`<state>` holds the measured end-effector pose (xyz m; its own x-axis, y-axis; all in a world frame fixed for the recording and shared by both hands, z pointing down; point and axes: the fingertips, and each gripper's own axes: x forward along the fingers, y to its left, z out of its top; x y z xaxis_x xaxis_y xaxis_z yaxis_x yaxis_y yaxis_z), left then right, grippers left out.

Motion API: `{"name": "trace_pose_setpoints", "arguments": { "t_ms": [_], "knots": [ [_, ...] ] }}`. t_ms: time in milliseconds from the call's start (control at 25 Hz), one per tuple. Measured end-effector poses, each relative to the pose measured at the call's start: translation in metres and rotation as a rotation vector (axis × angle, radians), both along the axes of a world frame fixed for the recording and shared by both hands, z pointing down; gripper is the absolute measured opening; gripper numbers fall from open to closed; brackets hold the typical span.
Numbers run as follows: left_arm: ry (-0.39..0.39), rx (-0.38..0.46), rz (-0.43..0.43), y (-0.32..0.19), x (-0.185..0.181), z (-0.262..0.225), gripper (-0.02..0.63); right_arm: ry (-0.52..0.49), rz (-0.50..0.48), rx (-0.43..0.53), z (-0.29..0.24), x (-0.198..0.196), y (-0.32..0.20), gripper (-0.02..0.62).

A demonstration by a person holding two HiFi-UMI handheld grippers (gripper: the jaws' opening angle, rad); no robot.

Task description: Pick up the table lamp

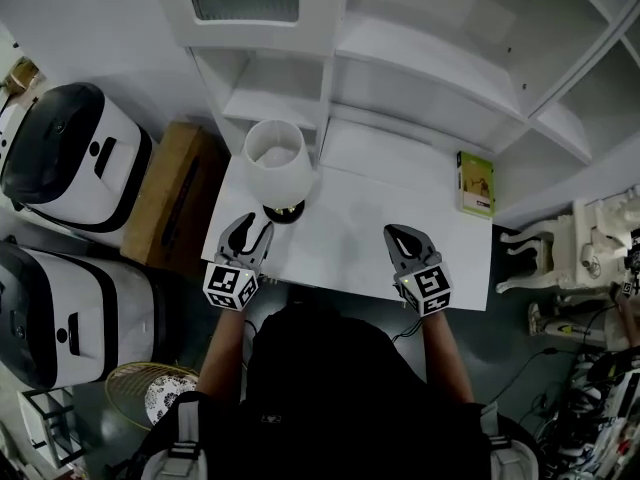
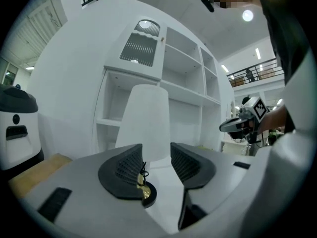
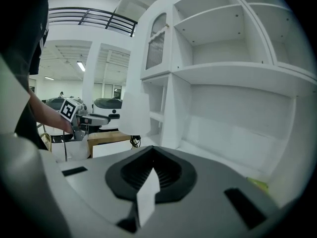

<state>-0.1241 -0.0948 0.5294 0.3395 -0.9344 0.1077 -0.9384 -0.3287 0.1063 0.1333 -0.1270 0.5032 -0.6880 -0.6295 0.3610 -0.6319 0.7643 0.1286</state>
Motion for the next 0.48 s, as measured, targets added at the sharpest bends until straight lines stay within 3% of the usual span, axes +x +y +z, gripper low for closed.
{"name": "trace_pose_setpoints", "arguments": {
  "t_ms": [280, 480],
  "knots": [
    [-0.027, -0.092, 0.095, -0.015, -0.004, 0.045, 0.249, 0.010, 0.044, -0.011, 0.004, -0.010, -0.003, 0.008],
    [-0.012, -0.128, 0.128, -0.029, -0.010, 0.069, 0.265, 0.034, 0.096, -0.031, 0.016, -0.005, 0.000, 0.008]
  ]
}}
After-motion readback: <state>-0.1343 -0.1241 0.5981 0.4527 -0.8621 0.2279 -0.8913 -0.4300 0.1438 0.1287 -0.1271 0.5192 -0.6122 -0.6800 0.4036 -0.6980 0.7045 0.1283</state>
